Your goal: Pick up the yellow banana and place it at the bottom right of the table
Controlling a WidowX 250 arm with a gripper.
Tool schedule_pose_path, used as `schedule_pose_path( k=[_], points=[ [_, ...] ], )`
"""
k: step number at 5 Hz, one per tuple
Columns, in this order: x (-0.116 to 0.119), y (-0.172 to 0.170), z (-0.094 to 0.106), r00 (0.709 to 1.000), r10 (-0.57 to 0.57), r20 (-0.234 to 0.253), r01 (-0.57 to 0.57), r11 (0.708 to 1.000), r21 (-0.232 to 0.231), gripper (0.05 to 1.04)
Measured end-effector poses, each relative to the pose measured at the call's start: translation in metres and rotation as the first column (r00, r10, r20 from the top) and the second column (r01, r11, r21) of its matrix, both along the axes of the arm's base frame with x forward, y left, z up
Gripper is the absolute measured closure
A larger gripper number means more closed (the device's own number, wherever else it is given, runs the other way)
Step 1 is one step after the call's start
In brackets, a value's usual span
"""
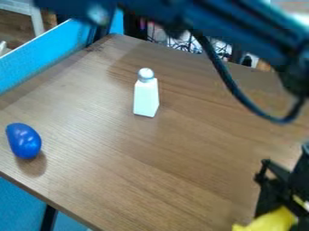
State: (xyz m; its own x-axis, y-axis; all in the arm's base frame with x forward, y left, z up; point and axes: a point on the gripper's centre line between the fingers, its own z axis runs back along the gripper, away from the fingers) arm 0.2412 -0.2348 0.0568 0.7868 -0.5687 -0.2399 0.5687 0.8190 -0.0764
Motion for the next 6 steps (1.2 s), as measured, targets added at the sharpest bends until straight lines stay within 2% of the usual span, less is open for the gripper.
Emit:
schedule_pose_path(
  k=[2,3,4,5,6],
  points=[
    [-0.002,-0.006,-0.003,1.000,-0.013,0.002,0.013,1.000,0.000,0.480],
    [-0.007,0.001,-0.001,1.000,0.016,0.016,-0.016,1.000,-0.004,0.432],
    [-0.011,0.022,0.035,0.989,0.090,0.117,-0.080,0.993,-0.091,0.141],
    [-0.001,0.037,0.074,0.969,0.150,0.195,-0.113,0.976,-0.188,0.072],
    [0.005,0.051,0.088,0.956,0.199,0.215,-0.154,0.966,-0.208,0.077]
  ],
)
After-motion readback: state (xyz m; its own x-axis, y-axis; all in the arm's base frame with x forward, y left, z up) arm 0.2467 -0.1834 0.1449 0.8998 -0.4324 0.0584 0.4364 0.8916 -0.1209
